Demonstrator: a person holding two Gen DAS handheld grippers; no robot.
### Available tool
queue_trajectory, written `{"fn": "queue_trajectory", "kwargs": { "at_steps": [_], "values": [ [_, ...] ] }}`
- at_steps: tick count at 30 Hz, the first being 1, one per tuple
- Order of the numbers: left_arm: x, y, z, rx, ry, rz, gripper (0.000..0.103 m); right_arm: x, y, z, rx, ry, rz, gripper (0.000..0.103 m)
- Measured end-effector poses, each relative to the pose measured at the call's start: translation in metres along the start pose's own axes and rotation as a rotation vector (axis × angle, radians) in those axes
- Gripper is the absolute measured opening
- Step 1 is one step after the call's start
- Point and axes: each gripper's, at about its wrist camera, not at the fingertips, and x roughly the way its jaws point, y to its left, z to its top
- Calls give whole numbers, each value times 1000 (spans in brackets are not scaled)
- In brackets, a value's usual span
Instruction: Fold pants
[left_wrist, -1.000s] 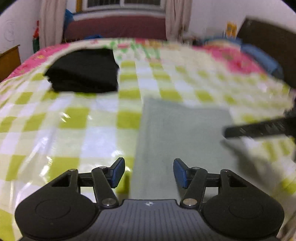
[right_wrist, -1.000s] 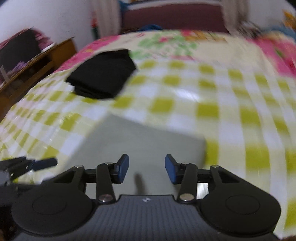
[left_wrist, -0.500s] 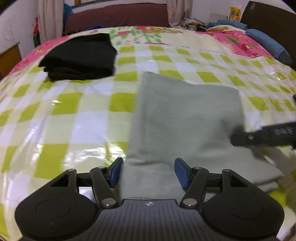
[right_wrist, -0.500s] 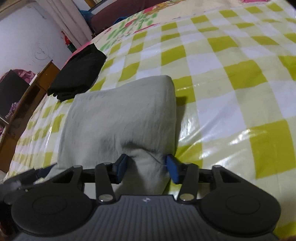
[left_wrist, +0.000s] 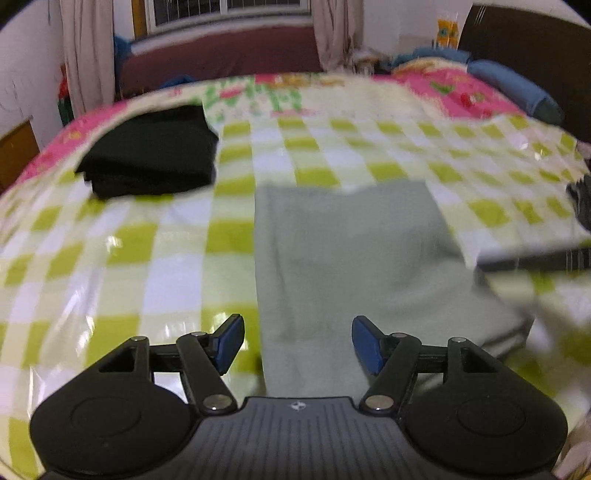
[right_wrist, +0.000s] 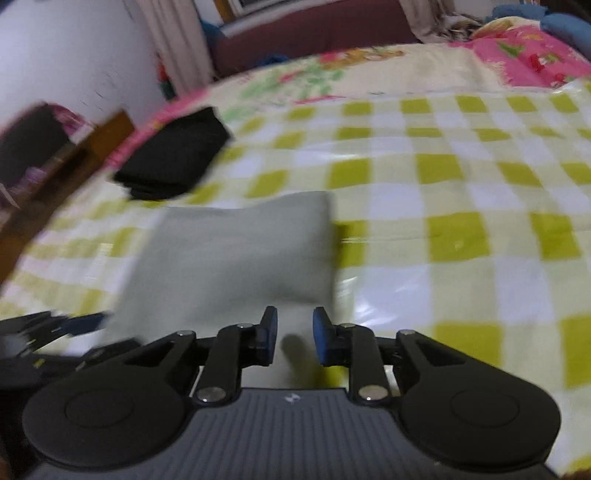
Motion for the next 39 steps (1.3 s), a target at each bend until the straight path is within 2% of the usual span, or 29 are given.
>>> {"fn": "queue_trajectory", "kwargs": {
  "at_steps": [1,4,6,7,10,11,12,14,16,23,31,39],
  "values": [
    [2,-2,5,14,-15,9,79,6,3,-6,-6,16,16,24],
    [28,-8,16,61,-9,52,81,28,7,-21,-18,80,-31,23],
    [61,-4,16,65,87,87,86,24,6,-20,1,75,-39,23],
    [67,0,16,37,102,77,86,20,8,-17,7,72,-44,23],
    [50,3,16,5,79,76,86,-4,17,-16,-6,3,-51,26],
    [41,0,13,11,68,83,86,-10,19,-19,-12,-19,-49,32],
    [34,-3,9,18,65,86,87,-10,20,-21,-12,-19,-49,39],
    [21,-8,-2,16,75,86,88,-1,20,-33,-26,24,-87,42],
    [10,-14,-14,8,80,82,88,5,19,-39,-25,30,-136,42],
    [-14,-32,-33,6,59,97,92,-33,36,-56,-10,-100,-72,43],
    [-19,-51,-47,73,77,114,93,-31,41,-75,4,-56,-84,43],
    [-18,-49,-49,58,92,105,97,-27,39,-82,28,-30,-102,43]
  ]
}}
